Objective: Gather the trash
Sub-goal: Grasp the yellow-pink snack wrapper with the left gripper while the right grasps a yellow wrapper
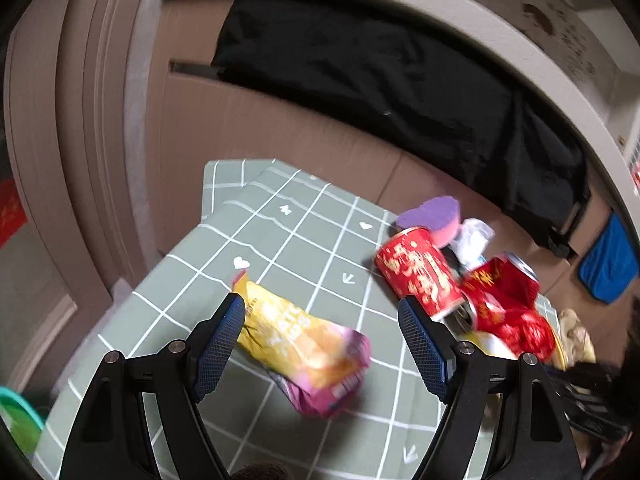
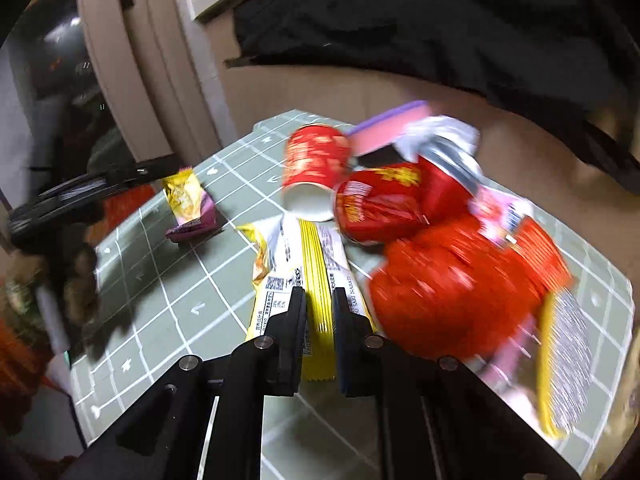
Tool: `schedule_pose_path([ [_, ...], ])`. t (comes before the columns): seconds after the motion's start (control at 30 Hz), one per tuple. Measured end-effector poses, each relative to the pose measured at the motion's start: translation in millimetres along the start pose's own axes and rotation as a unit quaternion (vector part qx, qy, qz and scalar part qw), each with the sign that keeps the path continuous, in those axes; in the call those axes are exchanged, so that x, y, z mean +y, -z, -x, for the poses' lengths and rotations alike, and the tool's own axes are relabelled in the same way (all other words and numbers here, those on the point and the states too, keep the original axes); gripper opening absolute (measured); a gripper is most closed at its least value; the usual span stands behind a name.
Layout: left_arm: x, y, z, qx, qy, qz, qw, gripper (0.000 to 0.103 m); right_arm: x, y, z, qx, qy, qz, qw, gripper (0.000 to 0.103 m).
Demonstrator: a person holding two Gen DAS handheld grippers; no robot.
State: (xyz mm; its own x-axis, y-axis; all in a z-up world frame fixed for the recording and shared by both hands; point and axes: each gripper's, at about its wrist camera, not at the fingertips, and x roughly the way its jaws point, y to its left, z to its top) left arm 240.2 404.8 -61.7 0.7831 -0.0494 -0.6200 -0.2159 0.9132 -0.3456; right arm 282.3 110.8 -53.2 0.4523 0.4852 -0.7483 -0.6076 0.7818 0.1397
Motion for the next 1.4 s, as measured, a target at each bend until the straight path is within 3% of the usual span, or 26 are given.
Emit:
schedule_pose_path([
  [0.07, 8.6, -1.4, -5.4, 0.008, -0.026, 0.029, 0.9992, 0.079, -12.3, 7.2, 13.8, -0.007, 0.012, -0.010, 1.000, 0.011],
  [0.37, 6.5, 17.5, -7.1, 0.014, -0.068, 0.075, 0.9948, 0.079, -39.4, 29.2, 39.8, -0.036, 0.029, -0.037, 0.998, 0.014],
  [0.43, 6.2, 20.3, -14.3, 0.017, -0.080, 0.092, 0.9924, 0.079, -38.3, 32.0, 40.9, -0.043, 0.036, -0.042, 0.998, 0.028],
  [0.5, 6.4, 22.1, -21.6, 0.020, -0.087, 0.099, 0.9911, 0.079, -35.2, 33.5, 45.6, -0.052, 0.044, -0.035, 0.997, 0.036],
  [0.67, 4.2, 29.1, -39.8, 0.037, -0.103, 0.098, 0.9892, 0.079, -27.2, 42.8, 47.3, -0.055, 0.057, -0.012, 0.997, 0.036],
  [1.07, 0.9, 30.9, -43.0, 0.045, -0.118, 0.075, 0.9892, 0.079, -33.9, 46.9, 45.8, -0.051, 0.021, -0.020, 0.998, 0.036],
  [1.17, -6.0, 27.8, -47.8, 0.064, -0.135, 0.046, 0.9876, 0.078, -31.2, 44.0, 41.9, -0.048, 0.017, -0.009, 0.999, 0.036],
  [1.2, -7.0, 28.0, -48.0, 0.066, -0.138, 0.045, 0.9873, 0.077, -30.5, 42.6, 39.5, -0.046, 0.014, -0.004, 0.999, 0.036],
  [1.27, -7.0, 29.0, -44.1, 0.059, -0.146, 0.053, 0.9860, 0.061, -28.8, 37.6, 33.0, -0.040, 0.003, 0.010, 0.999, 0.036],
  [1.33, -6.1, 29.9, -42.2, 0.059, -0.140, 0.060, 0.9865, 0.032, -27.0, 33.4, 27.6, -0.037, 0.004, 0.021, 0.999, 0.036],
  [1.4, -3.8, 30.8, -40.4, 0.060, -0.122, 0.068, 0.9884, 0.025, -26.9, 30.4, 24.0, -0.033, 0.001, 0.026, 0.999, 0.036],
])
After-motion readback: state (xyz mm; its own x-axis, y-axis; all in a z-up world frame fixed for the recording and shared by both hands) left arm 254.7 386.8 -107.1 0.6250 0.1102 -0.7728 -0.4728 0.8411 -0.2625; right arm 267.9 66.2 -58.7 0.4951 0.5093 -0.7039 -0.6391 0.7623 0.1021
